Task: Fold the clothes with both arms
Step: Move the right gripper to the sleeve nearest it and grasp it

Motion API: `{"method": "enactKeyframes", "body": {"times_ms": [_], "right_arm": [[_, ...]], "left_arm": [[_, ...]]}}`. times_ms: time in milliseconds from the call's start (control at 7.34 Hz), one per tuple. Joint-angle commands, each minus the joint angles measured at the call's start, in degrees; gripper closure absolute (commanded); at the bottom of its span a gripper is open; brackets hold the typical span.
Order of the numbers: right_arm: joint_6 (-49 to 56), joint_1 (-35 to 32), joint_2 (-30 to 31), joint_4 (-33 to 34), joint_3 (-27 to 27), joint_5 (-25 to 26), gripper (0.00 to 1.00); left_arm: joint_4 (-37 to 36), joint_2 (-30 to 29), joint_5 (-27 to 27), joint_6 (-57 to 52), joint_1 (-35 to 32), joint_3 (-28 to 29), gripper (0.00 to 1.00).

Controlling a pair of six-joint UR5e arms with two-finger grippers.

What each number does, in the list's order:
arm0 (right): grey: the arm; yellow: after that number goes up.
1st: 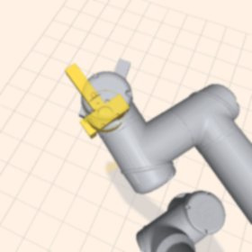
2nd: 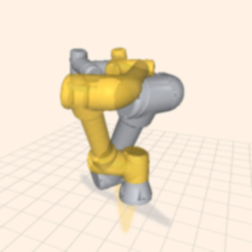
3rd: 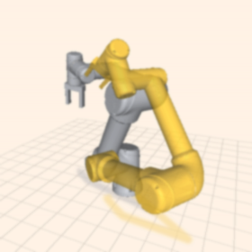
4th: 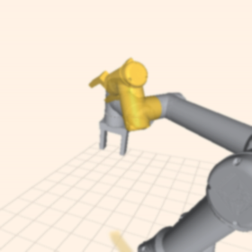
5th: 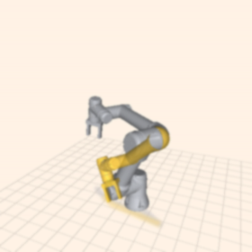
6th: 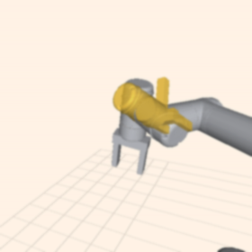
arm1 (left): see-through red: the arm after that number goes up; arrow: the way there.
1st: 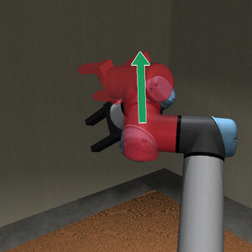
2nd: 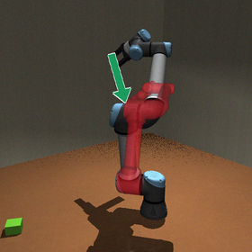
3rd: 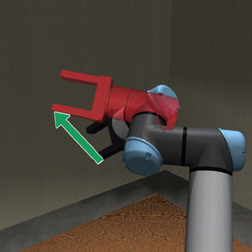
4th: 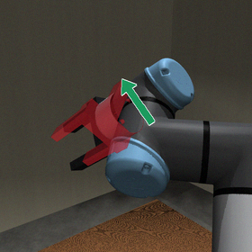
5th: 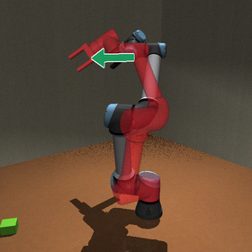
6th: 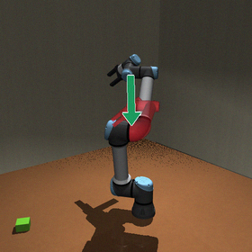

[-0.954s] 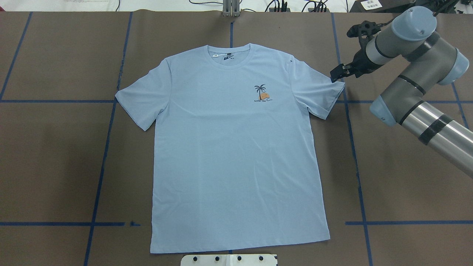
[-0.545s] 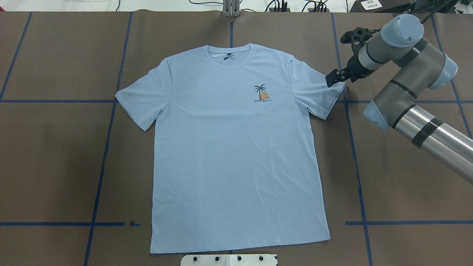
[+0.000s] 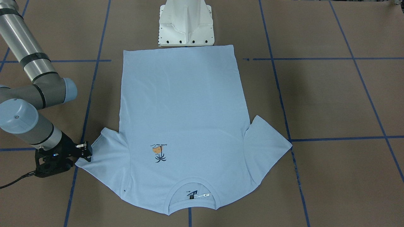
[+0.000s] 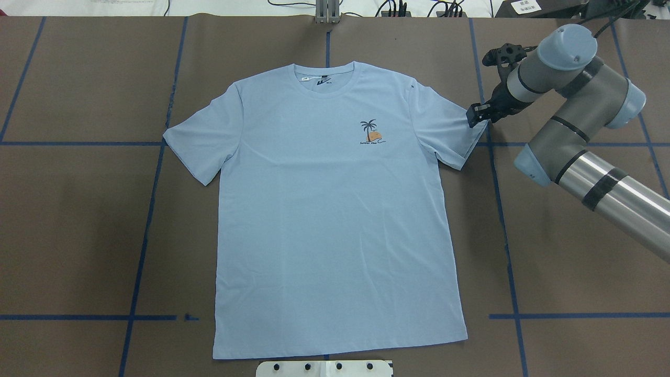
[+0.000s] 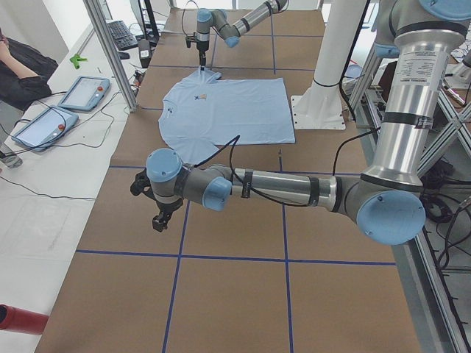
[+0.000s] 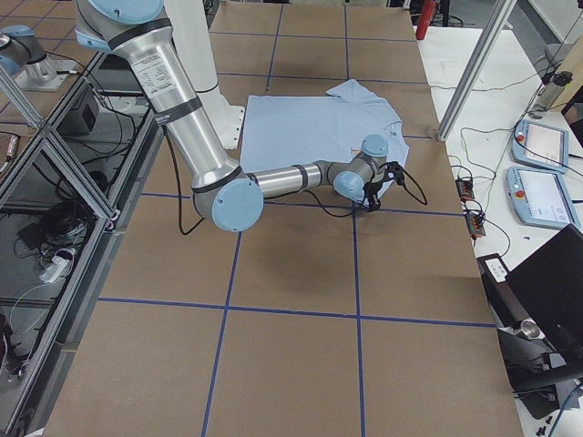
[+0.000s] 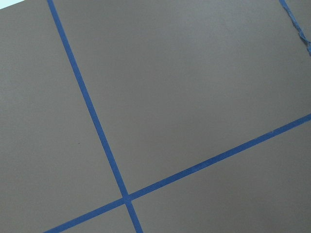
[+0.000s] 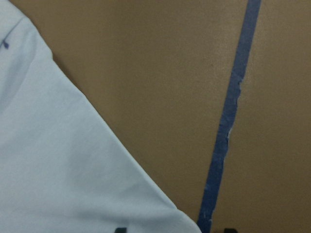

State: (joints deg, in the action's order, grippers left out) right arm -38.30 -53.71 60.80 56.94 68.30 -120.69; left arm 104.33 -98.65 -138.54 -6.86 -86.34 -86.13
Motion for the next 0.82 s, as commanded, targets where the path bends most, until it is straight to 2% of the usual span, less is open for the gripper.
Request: {"method": "enactKeyframes", "body": {"times_ms": [0, 545, 681], "right_arm": [[0.1, 0.0, -0.2, -0.1, 0.0, -0.2, 1.00], [-0.2, 0.0, -2.5, -0.4, 3.1, -1.8, 1.00], [-0.4, 1.9, -3.7, -0.4, 4.5, -1.6, 1.00]], "left_arm": [[0.0, 0.0, -0.1, 0.0, -0.1, -0.1, 0.00], [0.0, 0.0, -0.1, 0.1, -0.5, -0.1, 0.00], [0.0, 0.0, -0.1, 0.0, -0.6, 0.0, 0.00]]}}
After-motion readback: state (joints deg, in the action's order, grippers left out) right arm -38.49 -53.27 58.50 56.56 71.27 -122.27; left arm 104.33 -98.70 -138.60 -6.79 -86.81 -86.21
